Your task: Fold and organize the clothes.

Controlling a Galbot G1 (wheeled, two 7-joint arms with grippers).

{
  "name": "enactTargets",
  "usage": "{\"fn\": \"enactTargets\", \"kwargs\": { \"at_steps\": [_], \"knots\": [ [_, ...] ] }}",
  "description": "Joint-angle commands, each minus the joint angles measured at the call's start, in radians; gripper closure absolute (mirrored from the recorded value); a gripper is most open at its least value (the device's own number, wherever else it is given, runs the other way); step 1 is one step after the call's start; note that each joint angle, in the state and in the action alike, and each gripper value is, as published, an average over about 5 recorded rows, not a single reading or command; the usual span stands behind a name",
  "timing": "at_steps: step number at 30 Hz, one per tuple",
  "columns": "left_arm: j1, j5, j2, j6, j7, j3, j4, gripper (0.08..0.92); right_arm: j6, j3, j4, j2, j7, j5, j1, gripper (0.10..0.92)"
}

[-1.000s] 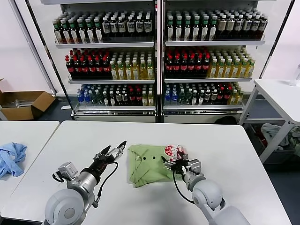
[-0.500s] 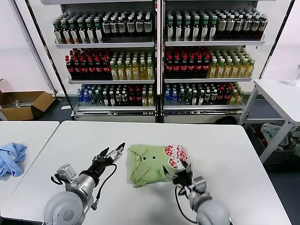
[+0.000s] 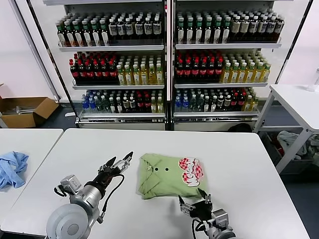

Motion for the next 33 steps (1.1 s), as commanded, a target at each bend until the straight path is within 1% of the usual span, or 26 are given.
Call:
{"fn": "enactTargets", "kwargs": {
  "at_steps": [1, 5, 9, 13, 16, 20, 23, 27, 33],
  "knots": [
    [0.003, 0.003, -0.004, -0.001, 0.002, 0.0, 0.0, 0.177, 0.07, 0.02, 0.065, -0.01, -0.012, 0.021, 0.105, 0.203],
    [-0.006, 0.014, -0.006, -0.001, 0.004, 0.013, 0.003, 0.177, 0.068, -0.055, -0.113, 0.042, -0.007, 0.022, 0.276, 0.203],
    [0.0, 0.023, -0.004, -0.001, 0.005, 0.016, 0.002, 0.177, -0.017, -0.142, -0.302, 0.088, 0.012, 0.03, 0.429, 0.203],
    [0.01, 0.027, -0.005, -0.001, 0.007, 0.012, 0.001, 0.177, -0.087, -0.206, -0.413, 0.106, 0.023, 0.031, 0.527, 0.203],
    [0.014, 0.028, -0.007, -0.002, 0.008, 0.009, -0.001, 0.177, -0.096, -0.228, -0.448, 0.109, 0.02, 0.021, 0.55, 0.203],
    [0.008, 0.032, -0.012, -0.002, 0.011, 0.013, 0.005, 0.177, -0.1, -0.247, -0.426, 0.09, -0.017, -0.022, 0.542, 0.203],
    [0.001, 0.039, -0.014, -0.002, 0.015, 0.017, 0.008, 0.177, -0.089, -0.234, -0.37, 0.068, -0.036, -0.054, 0.518, 0.203],
    [-0.001, 0.065, -0.008, -0.005, 0.035, 0.014, 0.014, 0.177, -0.064, -0.159, -0.241, 0.021, -0.046, -0.019, 0.455, 0.203],
    [0.003, 0.134, -0.003, -0.016, 0.084, -0.006, 0.017, 0.177, 0.057, 0.075, -0.061, -0.04, -0.102, 0.07, 0.3, 0.203]
  ]
}}
